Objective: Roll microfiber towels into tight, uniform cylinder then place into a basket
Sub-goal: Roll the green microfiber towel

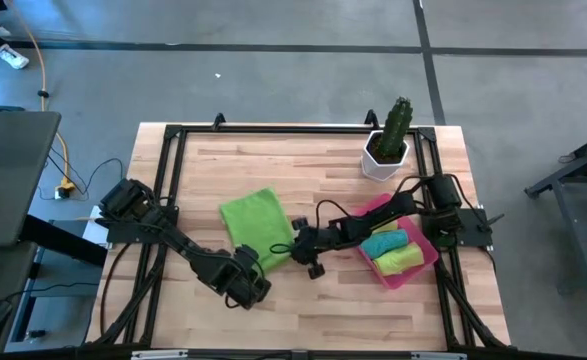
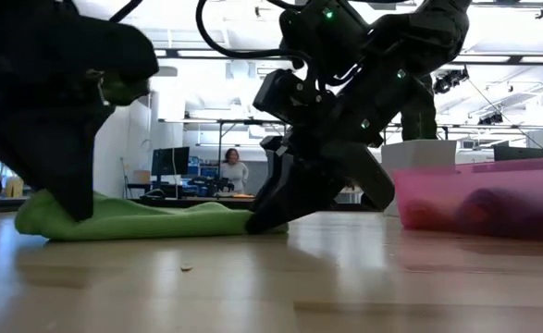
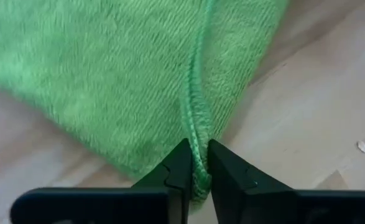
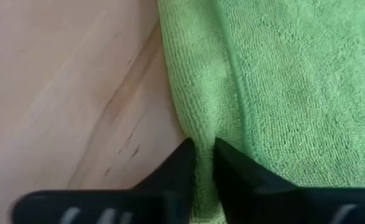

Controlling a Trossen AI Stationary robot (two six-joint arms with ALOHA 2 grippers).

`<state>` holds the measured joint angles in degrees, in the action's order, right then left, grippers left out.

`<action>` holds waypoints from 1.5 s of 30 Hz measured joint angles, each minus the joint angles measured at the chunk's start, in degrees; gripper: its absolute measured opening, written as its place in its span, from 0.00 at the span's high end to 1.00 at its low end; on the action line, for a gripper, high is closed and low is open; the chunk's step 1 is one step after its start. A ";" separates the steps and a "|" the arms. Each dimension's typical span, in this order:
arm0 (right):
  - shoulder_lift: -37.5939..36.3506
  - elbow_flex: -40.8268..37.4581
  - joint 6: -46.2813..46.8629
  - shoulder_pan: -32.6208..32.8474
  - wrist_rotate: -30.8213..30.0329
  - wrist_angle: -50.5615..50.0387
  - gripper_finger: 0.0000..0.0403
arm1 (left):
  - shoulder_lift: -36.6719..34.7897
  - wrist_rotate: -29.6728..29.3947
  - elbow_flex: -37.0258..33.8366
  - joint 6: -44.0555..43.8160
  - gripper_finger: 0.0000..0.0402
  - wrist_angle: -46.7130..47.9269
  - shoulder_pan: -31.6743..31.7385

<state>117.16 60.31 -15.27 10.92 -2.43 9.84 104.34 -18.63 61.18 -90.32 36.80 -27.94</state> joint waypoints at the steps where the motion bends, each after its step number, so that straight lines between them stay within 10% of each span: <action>1: 0.02 0.00 0.04 0.00 0.46 -0.20 0.90 | 0.00 -0.15 0.26 1.36 0.89 0.14 0.01; 22: 0.04 -0.07 10.55 -1.90 6.15 -1.45 0.99 | -0.33 -2.49 9.49 64.00 0.79 13.34 -0.02; 36: 0.06 -0.11 12.64 -2.29 7.30 -1.38 0.99 | -0.42 13.17 10.55 58.10 0.78 25.60 2.44; 45: 0.05 -0.11 14.03 -2.29 7.23 -1.35 0.99 | -0.42 10.93 14.04 62.09 0.78 17.73 0.08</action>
<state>117.22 60.20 -1.24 8.62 4.80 8.49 103.92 -7.70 75.22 -28.23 54.53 -27.86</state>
